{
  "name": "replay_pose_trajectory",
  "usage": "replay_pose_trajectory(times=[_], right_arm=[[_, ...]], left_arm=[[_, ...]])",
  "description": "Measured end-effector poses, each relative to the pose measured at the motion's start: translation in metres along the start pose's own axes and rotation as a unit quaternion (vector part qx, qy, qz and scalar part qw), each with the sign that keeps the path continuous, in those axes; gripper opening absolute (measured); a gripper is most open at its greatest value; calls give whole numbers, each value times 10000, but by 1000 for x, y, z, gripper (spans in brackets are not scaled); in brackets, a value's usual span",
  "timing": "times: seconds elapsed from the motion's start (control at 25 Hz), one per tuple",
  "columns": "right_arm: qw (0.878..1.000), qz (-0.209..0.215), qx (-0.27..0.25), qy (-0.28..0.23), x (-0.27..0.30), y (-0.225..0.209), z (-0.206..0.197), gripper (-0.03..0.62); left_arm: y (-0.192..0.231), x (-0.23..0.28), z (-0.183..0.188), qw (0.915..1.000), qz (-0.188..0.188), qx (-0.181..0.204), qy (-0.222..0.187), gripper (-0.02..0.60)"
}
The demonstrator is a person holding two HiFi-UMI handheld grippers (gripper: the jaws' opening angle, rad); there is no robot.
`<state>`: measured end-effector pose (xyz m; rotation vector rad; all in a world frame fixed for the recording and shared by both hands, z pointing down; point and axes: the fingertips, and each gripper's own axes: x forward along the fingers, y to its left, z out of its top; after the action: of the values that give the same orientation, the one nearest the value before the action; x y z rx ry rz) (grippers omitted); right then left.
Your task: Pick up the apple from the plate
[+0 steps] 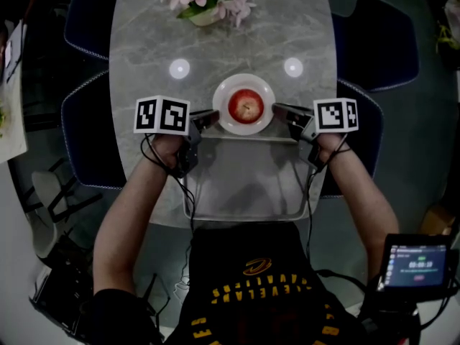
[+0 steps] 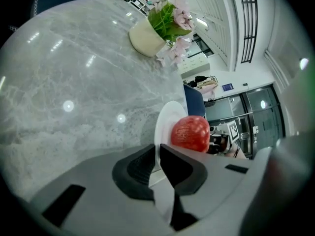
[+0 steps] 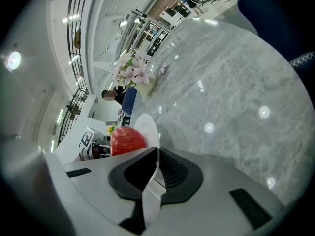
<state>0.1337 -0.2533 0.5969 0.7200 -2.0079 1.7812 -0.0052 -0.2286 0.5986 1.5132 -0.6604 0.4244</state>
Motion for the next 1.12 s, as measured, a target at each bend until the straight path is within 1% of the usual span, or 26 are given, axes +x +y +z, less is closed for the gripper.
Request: replay_pose_trajectory(times=[0.08,0.24,0.4,0.52,0.88,1.12], right_arm=[[10000,-4,-38,11,1,-2,3,29],[9999,-115,50,36,2,-7,7,30],[9999,-89,-76,46,7,-12,11,29],[9998,-175,-37,66,8,-17,10,31],[9995,-284,19,111,5,-23,7,31],[9995,-277,-42,158,9,-22,8,31]], left_arm=[[1,2,3,10000,16,15,42,34],[3,6,9,9999,20,15,101,34],[7,11,11,9998,53,3,178,34],[9,14,12,9997,77,32,234,34],[8,19,10,9994,111,63,327,34],[11,18,9,9992,132,70,366,34]])
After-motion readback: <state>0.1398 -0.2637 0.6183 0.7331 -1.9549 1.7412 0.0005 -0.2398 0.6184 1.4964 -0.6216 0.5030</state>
